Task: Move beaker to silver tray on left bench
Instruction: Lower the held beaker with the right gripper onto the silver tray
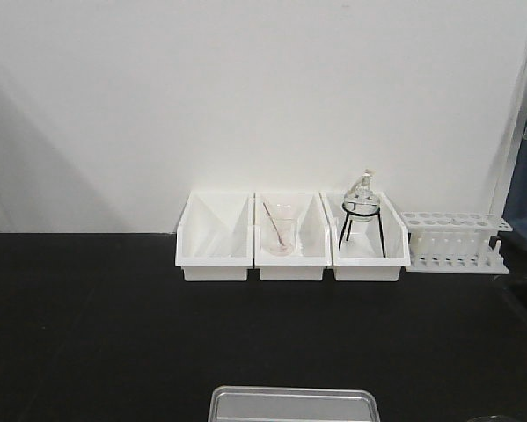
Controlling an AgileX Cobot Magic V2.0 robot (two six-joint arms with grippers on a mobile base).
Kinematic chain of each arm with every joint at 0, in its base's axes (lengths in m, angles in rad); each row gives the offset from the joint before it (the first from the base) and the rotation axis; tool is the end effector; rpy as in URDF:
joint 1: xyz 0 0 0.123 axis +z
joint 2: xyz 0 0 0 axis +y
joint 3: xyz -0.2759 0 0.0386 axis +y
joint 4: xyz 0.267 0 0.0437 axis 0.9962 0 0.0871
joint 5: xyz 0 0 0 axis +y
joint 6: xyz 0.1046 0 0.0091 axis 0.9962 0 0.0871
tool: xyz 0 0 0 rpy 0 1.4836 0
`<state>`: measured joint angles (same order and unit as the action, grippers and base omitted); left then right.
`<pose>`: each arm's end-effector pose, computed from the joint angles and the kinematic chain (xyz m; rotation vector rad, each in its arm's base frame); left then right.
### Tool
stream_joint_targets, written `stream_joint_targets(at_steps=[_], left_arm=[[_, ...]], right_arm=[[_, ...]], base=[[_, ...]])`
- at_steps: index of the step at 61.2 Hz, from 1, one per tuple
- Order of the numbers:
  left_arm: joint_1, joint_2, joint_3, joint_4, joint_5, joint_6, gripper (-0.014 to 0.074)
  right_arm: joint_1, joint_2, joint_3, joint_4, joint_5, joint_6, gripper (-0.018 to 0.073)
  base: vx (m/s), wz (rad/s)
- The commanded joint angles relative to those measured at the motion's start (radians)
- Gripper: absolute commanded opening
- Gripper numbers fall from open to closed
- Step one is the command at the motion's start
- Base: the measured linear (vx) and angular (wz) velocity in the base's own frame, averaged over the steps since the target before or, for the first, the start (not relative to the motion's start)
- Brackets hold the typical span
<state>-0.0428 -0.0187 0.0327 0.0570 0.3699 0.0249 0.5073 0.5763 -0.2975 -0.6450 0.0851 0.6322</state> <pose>0.0914 -0.0017 0.1657 0.0985 1.8645 0.0436 0.1422 0.0729 0.2473 -0.4367 1.7881 0.3019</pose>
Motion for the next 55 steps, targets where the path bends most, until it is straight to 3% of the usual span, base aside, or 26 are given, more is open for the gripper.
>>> stream_joint_targets(at_steps=[1, 40, 47, 55], left_arm=[[-0.007, -0.007, 0.020, -0.003, -0.075, -0.002, 0.0001], [-0.007, -0.007, 0.020, -0.003, -0.075, -0.002, 0.0001], [-0.007, -0.007, 0.020, -0.003, -0.075, -0.002, 0.0001], [-0.007, -0.007, 0.020, -0.003, -0.075, -0.002, 0.0001]], right_arm=[[-0.002, -0.002, -0.029, -0.015, -0.066, -0.006, -0.0011], [-0.002, -0.002, -0.029, -0.015, -0.079, -0.006, -0.0011], [-0.007, 0.023, -0.030, -0.016, -0.164, -0.007, -0.0011], [-0.073, 0.178, -0.039, -0.014, -0.384, -0.021, -0.0011]], base=[[0.11, -0.09], [0.03, -0.03], [0.00, 0.00], [0.00, 0.00]])
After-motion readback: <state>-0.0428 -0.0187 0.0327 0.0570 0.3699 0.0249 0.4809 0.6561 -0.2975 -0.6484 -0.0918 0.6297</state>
